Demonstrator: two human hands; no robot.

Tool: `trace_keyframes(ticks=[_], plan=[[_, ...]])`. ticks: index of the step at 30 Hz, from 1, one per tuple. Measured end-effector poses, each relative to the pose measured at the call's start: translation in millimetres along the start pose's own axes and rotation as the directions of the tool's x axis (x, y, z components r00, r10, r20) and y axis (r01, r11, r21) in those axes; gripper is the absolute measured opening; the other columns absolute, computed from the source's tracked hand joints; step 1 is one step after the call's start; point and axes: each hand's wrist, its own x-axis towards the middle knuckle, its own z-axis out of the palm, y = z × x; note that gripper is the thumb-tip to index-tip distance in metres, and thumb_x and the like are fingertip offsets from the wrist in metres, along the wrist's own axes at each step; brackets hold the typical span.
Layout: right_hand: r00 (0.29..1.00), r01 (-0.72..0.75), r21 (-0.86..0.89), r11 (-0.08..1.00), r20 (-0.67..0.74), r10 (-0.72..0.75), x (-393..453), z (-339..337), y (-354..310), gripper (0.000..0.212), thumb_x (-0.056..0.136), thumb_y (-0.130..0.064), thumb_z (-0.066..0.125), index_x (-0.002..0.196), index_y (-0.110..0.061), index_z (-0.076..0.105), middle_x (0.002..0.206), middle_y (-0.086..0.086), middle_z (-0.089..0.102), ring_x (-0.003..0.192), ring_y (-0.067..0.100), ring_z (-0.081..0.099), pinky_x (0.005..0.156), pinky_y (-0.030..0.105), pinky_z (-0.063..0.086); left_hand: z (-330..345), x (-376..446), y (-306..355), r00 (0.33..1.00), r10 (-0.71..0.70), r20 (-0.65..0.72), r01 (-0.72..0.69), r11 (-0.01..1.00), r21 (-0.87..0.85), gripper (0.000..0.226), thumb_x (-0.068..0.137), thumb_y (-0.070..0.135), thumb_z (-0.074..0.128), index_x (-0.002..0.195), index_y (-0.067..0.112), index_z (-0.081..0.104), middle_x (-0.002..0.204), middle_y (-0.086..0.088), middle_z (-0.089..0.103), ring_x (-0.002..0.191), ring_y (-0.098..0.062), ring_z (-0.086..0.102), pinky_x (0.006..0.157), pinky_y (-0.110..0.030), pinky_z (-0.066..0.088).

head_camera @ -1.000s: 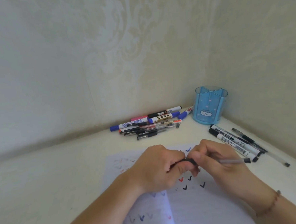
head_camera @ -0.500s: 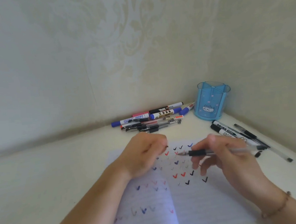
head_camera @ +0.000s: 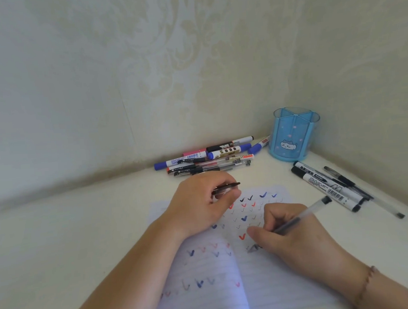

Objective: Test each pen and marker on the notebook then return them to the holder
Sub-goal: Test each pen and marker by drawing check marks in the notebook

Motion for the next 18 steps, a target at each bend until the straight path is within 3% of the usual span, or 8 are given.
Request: trace_keyframes(ticks=[5,9,12,15,18], plan=[[0.999,0.008,-0.018,1.0,0.044,-0.007,-0.8,-1.3,1.1,0.043,0.075,-0.001,0.074,0.047,-0.008,0.042,0.044,-0.004,0.041,0.042,0.004,0.032,0.044,0.018,0.023,0.0,0.4,-0.1,1.0,0.009,-0.012,-0.009,1.0,0.024,0.025,0.088,0.054,0.055,0.099,0.034,0.065,0.094,0.018,0.068,0.088,0.0,0.061,0.076,-0.027,0.051],[1.0,-0.019,0.009,1.0,0.006,0.019,-1.7,-0.1,1.8,0.042,0.079,0.002,0.069,0.051,-0.002,0.039,0.043,-0.004,0.036,0.039,0.001,0.033,0.043,0.015,0.023,-1.9,0.3,1.7,1.0,0.01,-0.008,-0.01,0.999,0.044,0.029,0.087,0.058,0.054,0.099,0.035,0.069,0.09,0.02,0.069,0.08,0.009,0.056,0.068,-0.015,0.042],[0.999,-0.015,0.016,1.0,-0.029,0.016,0.1,-0.5,0.4,0.042,0.079,0.0,0.072,0.051,-0.005,0.041,0.04,-0.006,0.045,0.04,0.002,0.036,0.043,0.014,0.026,-2.0,1.5,1.0,1.0,-0.022,-0.004,0.022,0.999,0.031,0.036,0.085,0.064,0.051,0.104,0.039,0.069,0.092,0.022,0.07,0.08,0.011,0.055,0.069,-0.011,0.038],[0.997,-0.021,0.236,0.972,-0.068,0.038,3.7,-8.4,-6.9,0.033,0.072,-0.013,0.078,0.058,-0.007,0.049,0.04,-0.003,0.051,0.038,0.011,0.034,0.039,0.016,0.026,-1.1,2.2,-0.7,0.999,-0.04,0.03,0.04,0.999,0.012,0.038,0.083,0.068,0.051,0.11,0.043,0.063,0.091,0.026,0.068,0.081,0.003,0.058,0.073,-0.018,0.043],[0.995,-0.02,0.387,0.922,-0.08,0.055,8.2,-20.9,-9.6,0.023,0.071,-0.015,0.083,0.064,-0.014,0.061,0.05,0.005,0.054,0.043,0.017,0.038,0.039,0.02,0.028,-0.8,1.7,2.1,0.997,-0.049,0.054,0.052,0.997,-0.05,0.023,0.084,0.054,0.064,0.101,0.043,0.053,0.073,0.025,0.061,0.061,-0.009,0.05,0.063,-0.02,0.039]])
